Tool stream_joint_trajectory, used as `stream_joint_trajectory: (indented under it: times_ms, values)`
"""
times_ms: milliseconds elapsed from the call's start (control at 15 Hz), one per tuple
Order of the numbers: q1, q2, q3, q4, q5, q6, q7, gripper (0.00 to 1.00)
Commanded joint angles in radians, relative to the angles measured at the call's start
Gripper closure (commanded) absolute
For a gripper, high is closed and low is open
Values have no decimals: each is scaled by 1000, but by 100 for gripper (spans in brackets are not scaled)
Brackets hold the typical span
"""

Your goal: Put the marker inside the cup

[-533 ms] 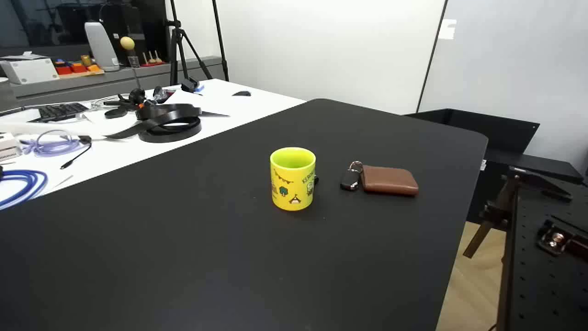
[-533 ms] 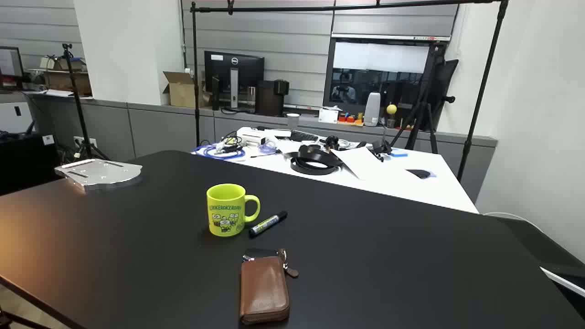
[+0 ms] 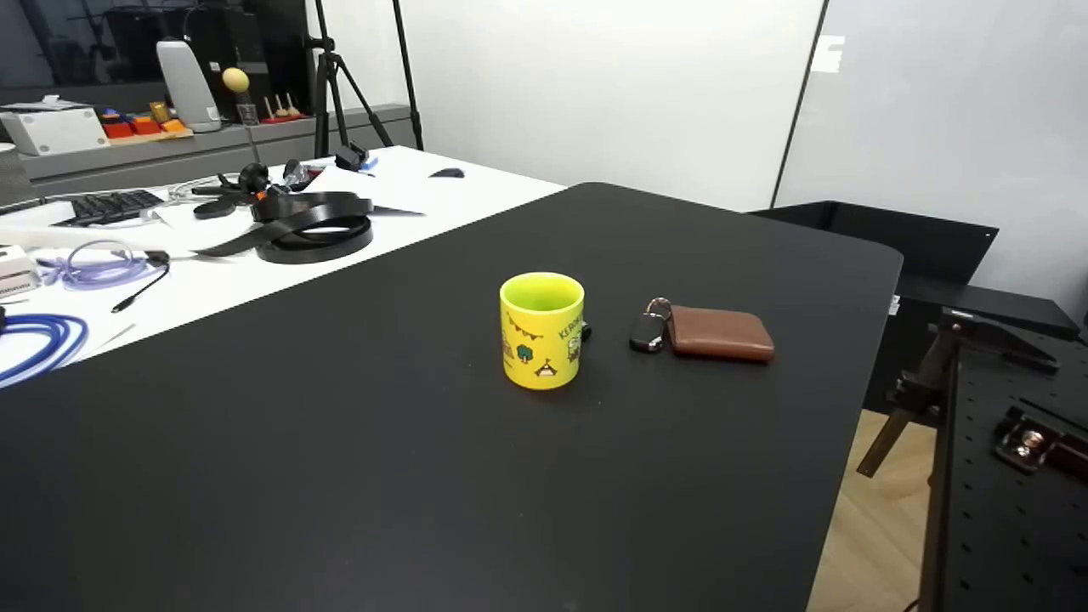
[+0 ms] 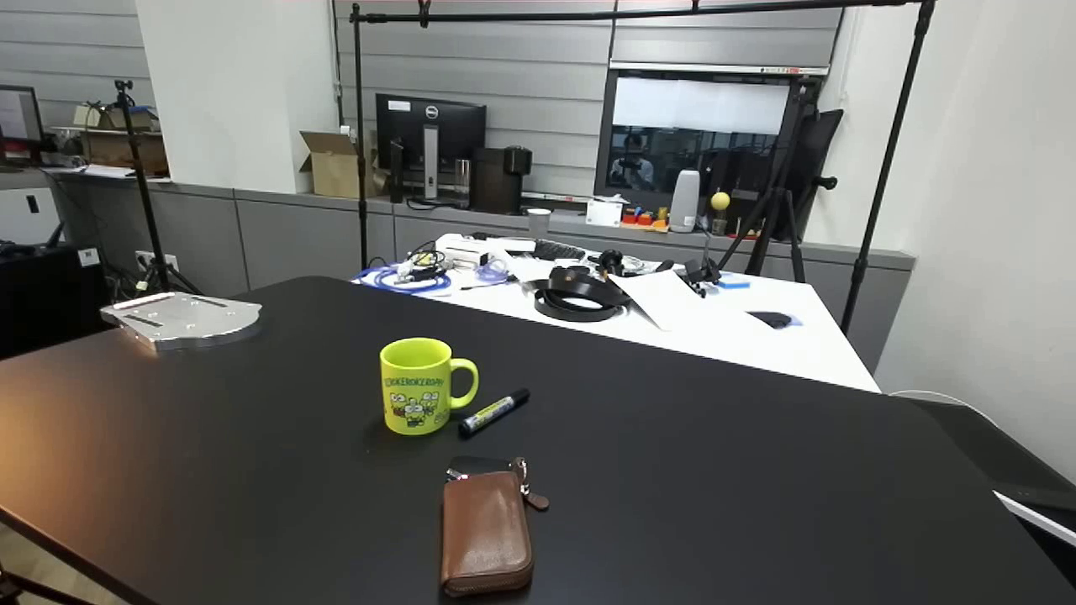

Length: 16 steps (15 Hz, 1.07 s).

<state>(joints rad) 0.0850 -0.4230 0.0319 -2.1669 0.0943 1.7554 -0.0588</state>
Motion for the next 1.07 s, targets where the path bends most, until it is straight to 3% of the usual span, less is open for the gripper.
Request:
stream_joint_trajectory:
  times_ms: [0,200,733,867,1000]
  values:
    - [-5,1,4,2,2,-2,-1,0]
    - [-16,-3,-1,-11,4,41,17,0]
    - [-207,54,-66,-161,-205,482,136,0]
    - [-239,96,-84,-179,-220,522,153,0]
    - [-226,82,-94,-179,-200,508,95,0]
